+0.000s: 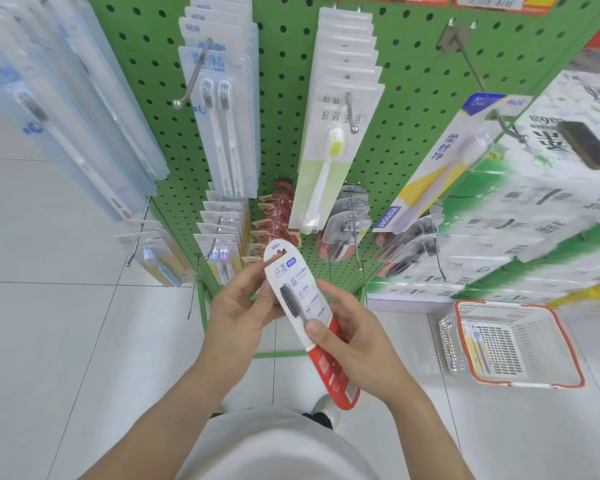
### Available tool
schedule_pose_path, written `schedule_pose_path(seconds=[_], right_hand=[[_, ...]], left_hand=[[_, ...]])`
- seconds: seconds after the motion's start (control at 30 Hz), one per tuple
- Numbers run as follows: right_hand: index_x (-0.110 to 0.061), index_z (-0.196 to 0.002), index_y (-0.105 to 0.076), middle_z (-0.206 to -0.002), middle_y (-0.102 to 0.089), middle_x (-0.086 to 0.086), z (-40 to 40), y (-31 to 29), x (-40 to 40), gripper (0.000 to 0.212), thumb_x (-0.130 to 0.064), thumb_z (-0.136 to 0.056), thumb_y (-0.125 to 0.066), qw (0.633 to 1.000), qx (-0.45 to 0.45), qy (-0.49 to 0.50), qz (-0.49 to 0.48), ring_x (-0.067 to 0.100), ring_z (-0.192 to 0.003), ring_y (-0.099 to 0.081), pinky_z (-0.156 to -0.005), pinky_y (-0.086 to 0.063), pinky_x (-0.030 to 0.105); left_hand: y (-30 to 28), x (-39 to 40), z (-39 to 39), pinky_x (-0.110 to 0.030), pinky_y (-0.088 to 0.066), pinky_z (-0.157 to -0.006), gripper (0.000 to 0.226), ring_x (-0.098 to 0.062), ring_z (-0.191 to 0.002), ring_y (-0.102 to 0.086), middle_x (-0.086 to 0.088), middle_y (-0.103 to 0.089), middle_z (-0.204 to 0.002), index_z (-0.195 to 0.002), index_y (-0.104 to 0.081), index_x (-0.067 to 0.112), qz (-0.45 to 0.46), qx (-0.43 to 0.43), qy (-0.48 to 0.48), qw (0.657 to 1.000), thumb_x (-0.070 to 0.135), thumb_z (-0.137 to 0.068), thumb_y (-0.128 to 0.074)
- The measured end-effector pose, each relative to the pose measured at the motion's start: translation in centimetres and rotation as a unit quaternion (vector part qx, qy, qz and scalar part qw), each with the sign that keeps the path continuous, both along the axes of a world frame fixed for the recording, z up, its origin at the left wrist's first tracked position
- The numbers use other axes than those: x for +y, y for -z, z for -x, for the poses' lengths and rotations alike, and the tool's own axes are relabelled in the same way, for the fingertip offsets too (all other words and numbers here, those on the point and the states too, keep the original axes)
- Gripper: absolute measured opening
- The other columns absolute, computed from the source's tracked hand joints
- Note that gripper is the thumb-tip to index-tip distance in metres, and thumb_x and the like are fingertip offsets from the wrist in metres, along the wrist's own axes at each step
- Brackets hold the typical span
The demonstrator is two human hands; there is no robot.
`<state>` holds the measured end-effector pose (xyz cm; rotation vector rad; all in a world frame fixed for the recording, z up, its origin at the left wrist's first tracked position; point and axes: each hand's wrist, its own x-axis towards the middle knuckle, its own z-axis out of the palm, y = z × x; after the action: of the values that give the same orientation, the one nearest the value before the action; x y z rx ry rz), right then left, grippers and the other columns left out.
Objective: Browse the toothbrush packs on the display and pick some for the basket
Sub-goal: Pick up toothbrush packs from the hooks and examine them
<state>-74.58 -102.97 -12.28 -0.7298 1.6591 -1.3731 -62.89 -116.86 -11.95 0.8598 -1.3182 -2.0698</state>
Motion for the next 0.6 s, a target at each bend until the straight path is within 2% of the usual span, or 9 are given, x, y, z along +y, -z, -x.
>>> schedule_pose_path(seconds=[0.07, 0.13, 0.17, 0.23, 0.27, 0.33, 0.4, 0.47, 0.6], right_hand=[[-0.030, -0.136, -0.056, -0.110, -0.077, -0.001, 0.0, -0.2, -0.1, 0.053, -0.021, -0.088, -0.075, 0.999, -0.012, 0.034, 0.001, 0.014, -0.093, -0.074, -0.075, -0.055, 0.023], [-0.030, -0.132, -0.059, -0.104, -0.078, 0.000, 0.0, -0.1, -0.1, 0.049, -0.015, -0.089, -0.075, 0.999, -0.011, 0.048, -0.001, 0.016, -0.087, -0.076, -0.070, -0.056, 0.023], [-0.031, -0.130, -0.060, -0.102, -0.078, 0.000, 0.0, 0.0, 0.0, 0.047, -0.013, -0.089, -0.075, 0.999, -0.008, 0.051, -0.004, 0.017, -0.085, -0.076, -0.069, -0.056, 0.024], [-0.034, -0.129, -0.061, -0.099, -0.077, 0.001, -0.1, 0.0, -0.1, 0.047, -0.012, -0.090, -0.075, 0.998, 0.002, 0.056, -0.010, 0.017, -0.082, -0.075, -0.068, -0.056, 0.024], [-0.034, -0.129, -0.061, -0.098, -0.077, 0.001, -0.2, 0.1, 0.0, 0.047, -0.011, -0.090, -0.075, 0.998, 0.006, 0.059, -0.011, 0.016, -0.081, -0.075, -0.067, -0.056, 0.024], [-0.034, -0.129, -0.062, -0.096, -0.077, 0.001, -0.3, 0.2, 0.0, 0.046, -0.010, -0.091, -0.074, 0.998, 0.015, 0.066, -0.009, 0.016, -0.079, -0.074, -0.067, -0.056, 0.025], [-0.037, -0.129, -0.063, -0.096, -0.076, 0.002, -0.3, 0.3, 0.1, 0.046, -0.011, -0.092, -0.074, 0.997, 0.025, 0.069, -0.008, 0.019, -0.081, -0.074, -0.069, -0.057, 0.029], [-0.040, -0.129, -0.063, -0.097, -0.076, 0.002, -0.3, 0.5, 0.3, 0.048, -0.012, -0.092, -0.075, 0.997, 0.031, 0.065, -0.008, 0.019, -0.084, -0.074, -0.071, -0.057, 0.030], [-0.045, -0.129, -0.061, -0.098, -0.076, -0.001, -0.3, 0.3, 0.6, 0.064, -0.006, -0.083, -0.083, 0.998, 0.042, 0.037, -0.020, 0.018, -0.091, -0.074, -0.078, -0.059, 0.032]], left_hand=[[-0.1, -0.3, -0.2, -0.038, -0.062, -0.078, 0.025, -0.030, -0.100, -0.073, -0.011, -0.075, -0.112, -0.117, -0.069, 0.014, -0.041, 0.002, -0.012, 0.999, 0.013, -0.102, -0.049], [-0.4, -0.3, -0.4, -0.044, -0.061, -0.081, 0.031, -0.033, -0.100, -0.072, -0.012, -0.075, -0.112, -0.120, -0.067, 0.012, -0.068, -0.001, -0.021, 0.997, 0.025, -0.097, -0.050], [-0.6, -0.2, -0.4, -0.044, -0.061, -0.082, 0.032, -0.031, -0.100, -0.073, -0.009, -0.076, -0.111, -0.121, -0.066, 0.014, -0.051, -0.014, -0.019, 0.998, 0.028, -0.095, -0.053], [-0.8, 0.1, -0.5, -0.029, -0.060, -0.072, 0.019, -0.016, -0.092, -0.075, 0.007, -0.078, -0.099, -0.115, -0.066, 0.021, 0.050, -0.067, -0.011, 0.996, 0.017, -0.097, -0.061], [-0.8, 0.3, -0.5, -0.020, -0.057, -0.065, 0.020, -0.007, -0.084, -0.074, 0.015, -0.077, -0.092, -0.112, -0.065, 0.024, 0.098, -0.094, -0.013, 0.991, 0.011, -0.097, -0.063], [-0.5, 0.5, -0.5, -0.011, -0.051, -0.054, 0.025, -0.001, -0.071, -0.072, 0.018, -0.076, -0.083, -0.112, -0.062, 0.023, 0.132, -0.130, -0.035, 0.982, 0.008, -0.093, -0.067], [-0.5, 0.4, -0.6, -0.011, -0.049, -0.051, 0.030, 0.000, -0.067, -0.072, 0.014, -0.074, -0.090, -0.111, -0.059, 0.026, 0.139, -0.154, -0.060, 0.976, 0.009, -0.090, -0.072], [-0.3, 0.4, -0.7, -0.015, -0.053, -0.055, 0.039, -0.003, -0.072, -0.073, 0.015, -0.073, -0.098, -0.108, -0.057, 0.035, 0.148, -0.166, -0.064, 0.973, 0.011, -0.086, -0.078], [-0.3, 0.7, -0.5, -0.018, -0.056, -0.057, 0.063, -0.004, -0.078, -0.073, 0.017, -0.073, -0.098, -0.121, -0.052, 0.034, 0.135, -0.172, -0.054, 0.974, 0.009, -0.075, -0.087]])
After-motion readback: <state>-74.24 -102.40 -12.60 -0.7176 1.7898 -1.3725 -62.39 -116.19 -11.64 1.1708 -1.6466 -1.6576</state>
